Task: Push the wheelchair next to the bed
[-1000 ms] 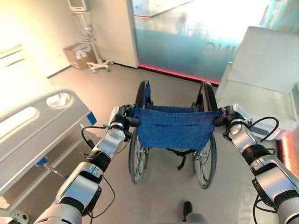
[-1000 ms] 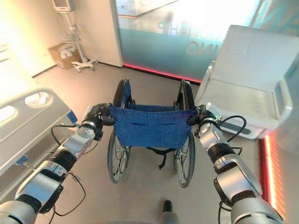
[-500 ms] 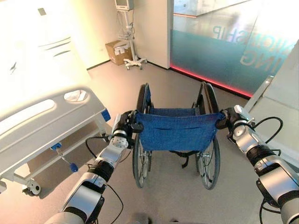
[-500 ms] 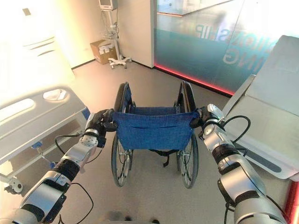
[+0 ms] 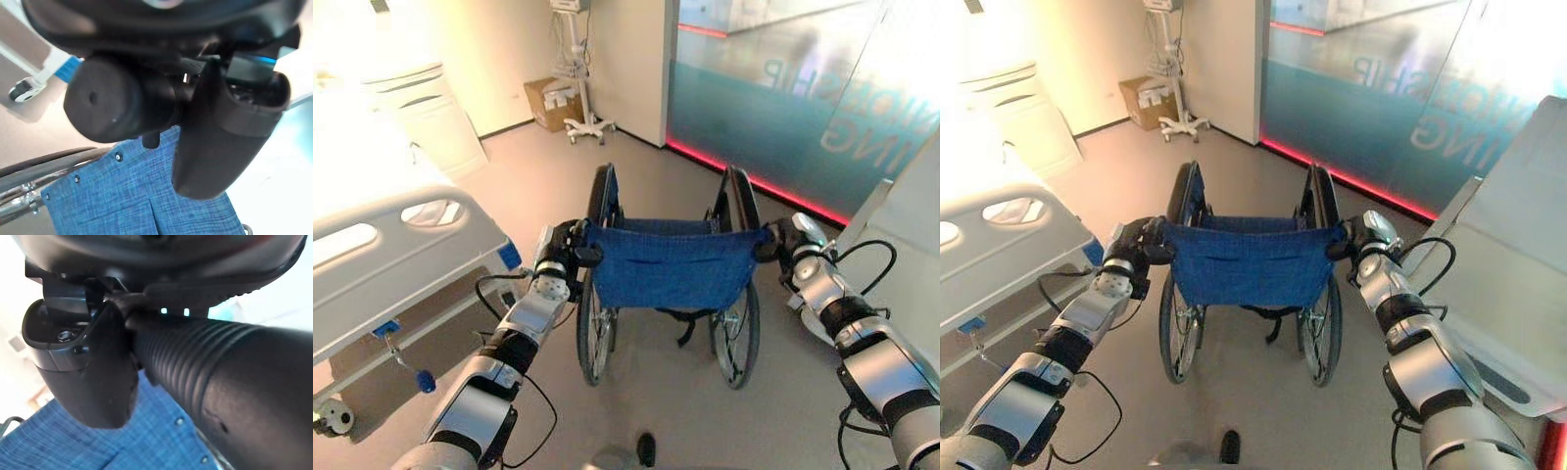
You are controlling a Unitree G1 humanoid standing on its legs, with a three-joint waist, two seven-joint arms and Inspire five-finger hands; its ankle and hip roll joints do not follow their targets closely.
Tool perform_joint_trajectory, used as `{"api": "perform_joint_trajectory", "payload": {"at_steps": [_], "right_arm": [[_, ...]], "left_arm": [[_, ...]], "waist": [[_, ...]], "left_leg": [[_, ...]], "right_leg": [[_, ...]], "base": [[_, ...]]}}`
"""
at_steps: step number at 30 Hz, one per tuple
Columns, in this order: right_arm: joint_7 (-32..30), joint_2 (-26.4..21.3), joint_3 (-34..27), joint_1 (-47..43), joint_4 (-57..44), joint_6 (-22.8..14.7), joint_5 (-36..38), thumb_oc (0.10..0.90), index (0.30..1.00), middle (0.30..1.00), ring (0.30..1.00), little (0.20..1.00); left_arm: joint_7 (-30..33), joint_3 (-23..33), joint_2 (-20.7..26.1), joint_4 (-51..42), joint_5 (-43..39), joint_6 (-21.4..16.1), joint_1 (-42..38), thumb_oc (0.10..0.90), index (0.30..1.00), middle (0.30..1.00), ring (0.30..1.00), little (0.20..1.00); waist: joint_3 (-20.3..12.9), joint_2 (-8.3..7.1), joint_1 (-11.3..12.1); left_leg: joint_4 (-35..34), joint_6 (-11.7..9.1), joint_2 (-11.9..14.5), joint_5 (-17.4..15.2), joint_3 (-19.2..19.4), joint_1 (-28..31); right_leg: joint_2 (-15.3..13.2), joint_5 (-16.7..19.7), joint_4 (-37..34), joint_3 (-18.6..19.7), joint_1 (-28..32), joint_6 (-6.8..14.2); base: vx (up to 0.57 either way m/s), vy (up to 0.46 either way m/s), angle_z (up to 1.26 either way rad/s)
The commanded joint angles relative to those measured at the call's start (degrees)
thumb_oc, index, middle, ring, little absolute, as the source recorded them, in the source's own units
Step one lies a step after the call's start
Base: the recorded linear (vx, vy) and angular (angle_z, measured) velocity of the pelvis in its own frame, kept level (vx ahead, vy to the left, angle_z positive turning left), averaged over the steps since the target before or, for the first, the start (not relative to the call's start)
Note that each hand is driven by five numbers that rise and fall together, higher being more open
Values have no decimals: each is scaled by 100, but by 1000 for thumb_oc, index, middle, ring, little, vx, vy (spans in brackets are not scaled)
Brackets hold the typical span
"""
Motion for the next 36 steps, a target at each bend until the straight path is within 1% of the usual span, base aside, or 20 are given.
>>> {"api": "perform_joint_trajectory", "payload": {"at_steps": [1,3,4,6,10,12,13,14,15,16,19,23,25,26,28,30,31,32,33,36], "right_arm": [[223,-201,476,314,-479,-884,-114,400,300,300,300,300],[185,-189,472,308,-525,-797,-47,400,300,300,300,300],[124,-169,449,324,-604,-697,-23,400,300,300,300,300],[106,-126,438,284,-738,-502,-74,400,300,300,300,300],[98,-199,505,83,-751,-474,-71,400,300,300,300,300],[178,-280,526,90,-887,-364,-61,400,300,300,300,300],[186,-330,549,116,-1000,-290,-45,400,300,300,300,300],[213,-391,550,131,-1009,-303,-7,400,300,300,300,300],[307,-527,511,203,-970,-364,-22,400,300,300,300,300],[335,-582,506,192,-853,-438,-43,400,300,300,300,300],[335,-692,459,202,-600,-581,-41,400,300,300,300,300],[348,-787,438,209,-381,-730,-79,400,300,300,300,300],[349,-785,461,181,-331,-749,-67,400,300,300,300,300],[349,-786,463,180,-330,-750,-67,400,300,300,300,300],[327,-685,509,143,-481,-599,-178,400,300,300,300,300],[313,-637,508,188,-579,-524,-260,400,300,300,300,300],[313,-636,506,193,-582,-522,-260,400,300,300,300,300],[341,-642,495,252,-717,-536,-300,400,300,300,300,300],[360,-657,482,270,-749,-573,-321,400,300,300,300,300],[423,-712,467,268,-748,-730,-403,400,300,300,300,300]], "left_arm": [[-677,-417,2,1164,181,-8,471,400,300,300,300,300],[-734,-444,10,1179,242,-12,421,400,300,300,300,300],[-775,-478,30,1184,231,-33,356,400,300,300,300,300],[-776,-513,50,1186,152,-65,296,400,300,300,300,300],[-767,-491,40,1191,0,-165,262,400,300,300,300,300],[-745,-470,-38,1126,-88,-62,412,400,300,300,300,300],[-741,-480,-46,1090,-126,-47,465,400,300,300,300,300],[-751,-454,-69,1098,-68,-60,505,400,300,300,300,300],[-771,-431,-131,1164,44,-140,568,400,300,300,300,300],[-768,-445,-151,1194,7,-179,550,400,300,300,300,300],[-830,-442,-210,1271,-6,-262,493,400,300,300,300,300],[-866,-532,-321,1313,30,-302,489,400,300,300,300,300],[-864,-505,-352,1235,62,-287,567,400,300,300,300,300],[-863,-504,-353,1234,62,-286,568,400,300,300,300,300],[-805,-444,-326,965,43,-175,746,400,300,300,300,300],[-806,-402,-253,807,-9,-127,850,400,300,300,300,300],[-806,-402,-250,801,-9,-124,855,400,300,300,300,300],[-791,-321,-100,537,-90,-67,1063,400,300,300,300,300],[-785,-292,-37,438,-117,-62,1149,400,300,300,300,300],[-773,-218,138,187,-250,-100,1341,400,300,300,300,300]], "waist": [[31,-141,-446],[79,-190,-524],[110,-191,-599],[122,-169,-661],[80,-305,-701],[45,-415,-741],[44,-439,-779],[27,-455,-801],[4,-495,-861],[-3,-522,-896],[-53,-576,-976],[-57,-633,-938],[-15,-629,-783],[-3,-625,-782],[135,-525,-506],[189,-420,-352],[203,-429,-347],[230,-304,-187],[237,-269,-144],[244,-201,-44]], "left_leg": [[390,-788,-26,-595,-841,-28],[408,-782,-47,-782,-992,110],[426,-781,-35,-988,-1151,233],[522,-778,-15,-1174,-1307,287],[1009,-798,-67,-1432,-1426,147],[1451,-896,100,-1522,-1277,88],[1506,-944,196,-1516,-1214,140],[1632,-1027,302,-1382,-1120,163],[1995,-1164,510,-1063,-945,137],[2224,-1174,585,-1015,-825,104],[2739,-1229,742,-883,-404,45],[3110,-1277,764,-770,-229,-130],[2842,-1178,388,-963,-478,-279],[2844,-1177,390,-970,-478,-264],[1973,-1158,14,-675,-467,-888],[1381,-1201,-90,-392,-433,-1206],[1356,-1200,-100,-387,-426,-1171],[638,-1255,-81,85,-425,-1403],[479,-1267,-68,212,-403,-1435],[229,-1256,-91,319,-256,-1458]], "right_leg": [[-50,2319,-1638,169,49,-84],[-220,2484,-2325,280,-73,-80],[-371,2558,-3140,402,-168,-52],[-412,2624,-3756,580,-206,-7],[-246,2533,-3557,745,-98,-2],[-137,2309,-3041,635,-5,-64],[-122,2269,-3013,557,48,-113],[-92,2234,-3032,461,105,-160],[-27,2168,-3127,305,303,-290],[10,2107,-3142,275,384,-358],[90,1941,-3166,66,554,-543],[211,1764,-3283,-167,849,-713],[321,1731,-3384,-83,1015,-675],[324,1729,-3387,-83,1031,-674],[661,1594,-3631,109,1444,-662],[832,1544,-3746,212,1657,-655],[822,1539,-3752,217,1682,-652],[1001,1480,-3811,349,1884,-665],[1048,1449,-3801,379,1931,-674],[1122,1310,-3704,364,2041,-678]], "base": [[308,-349,46],[328,-397,37],[355,-425,55],[329,-423,56],[213,-440,56],[233,-491,73],[206,-390,46],[236,-385,16],[233,-381,16],[221,-357,23],[184,-322,26],[177,-270,29],[165,-174,22],[218,-159,25],[354,-221,18],[288,-126,2],[453,-142,-14],[420,-117,-47],[569,-144,-86],[364,-26,-66]]}}
